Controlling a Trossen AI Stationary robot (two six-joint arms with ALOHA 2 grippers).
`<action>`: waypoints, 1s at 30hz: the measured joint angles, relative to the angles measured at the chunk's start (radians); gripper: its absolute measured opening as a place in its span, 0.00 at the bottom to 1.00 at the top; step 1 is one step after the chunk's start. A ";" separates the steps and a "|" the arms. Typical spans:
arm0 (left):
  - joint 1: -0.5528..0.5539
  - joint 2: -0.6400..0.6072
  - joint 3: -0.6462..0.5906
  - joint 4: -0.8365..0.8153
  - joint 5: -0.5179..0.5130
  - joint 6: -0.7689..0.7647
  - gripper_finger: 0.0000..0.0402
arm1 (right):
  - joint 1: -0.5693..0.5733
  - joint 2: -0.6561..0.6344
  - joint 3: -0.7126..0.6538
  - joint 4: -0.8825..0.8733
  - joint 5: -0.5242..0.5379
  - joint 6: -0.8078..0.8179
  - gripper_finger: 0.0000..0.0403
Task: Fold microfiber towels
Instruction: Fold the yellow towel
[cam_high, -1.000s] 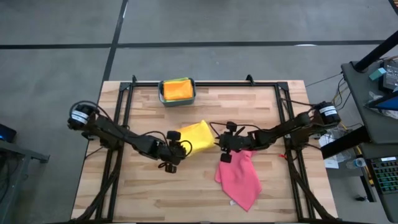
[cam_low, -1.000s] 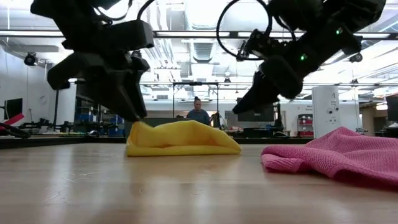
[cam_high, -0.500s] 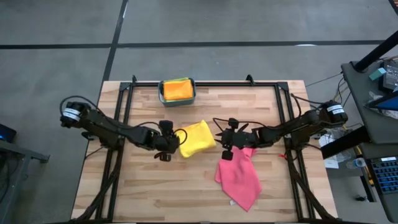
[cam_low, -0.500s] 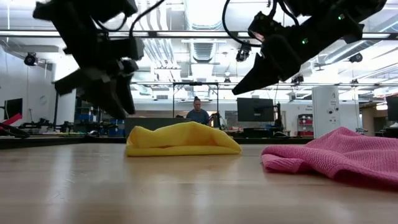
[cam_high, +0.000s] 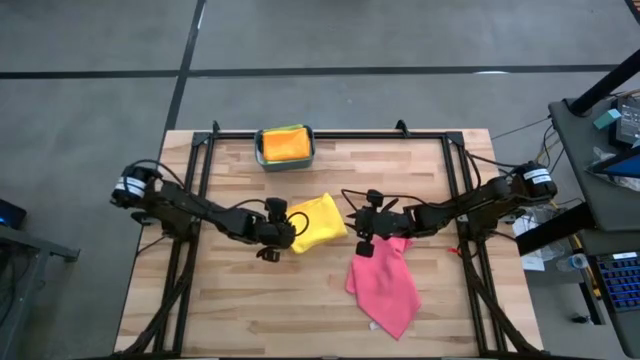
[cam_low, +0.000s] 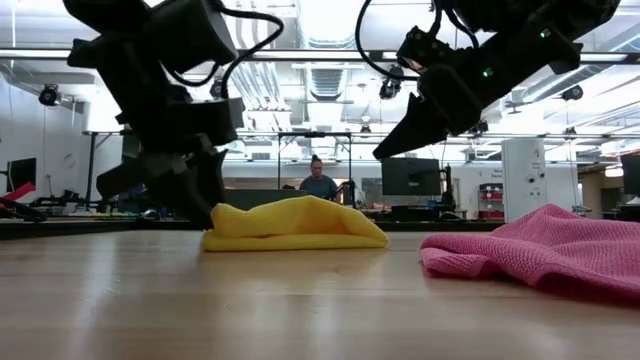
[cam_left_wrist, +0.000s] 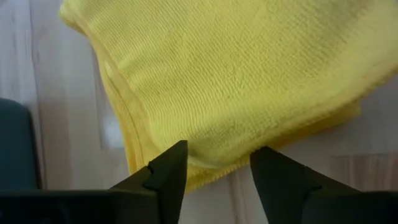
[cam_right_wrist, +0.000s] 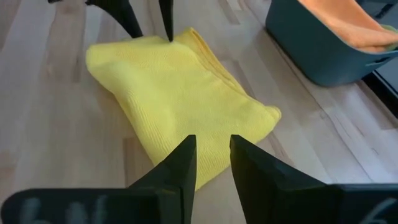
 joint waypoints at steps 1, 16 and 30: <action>0.001 0.002 0.000 0.002 0.000 0.000 0.38 | 0.000 0.000 0.000 -0.001 0.000 0.000 0.22; 0.007 -0.002 0.014 0.000 -0.085 0.117 0.04 | 0.000 0.000 0.000 -0.002 0.000 0.007 0.23; 0.008 -0.027 0.009 -0.046 -0.334 0.287 0.00 | -0.002 0.000 0.000 -0.001 0.000 0.006 0.23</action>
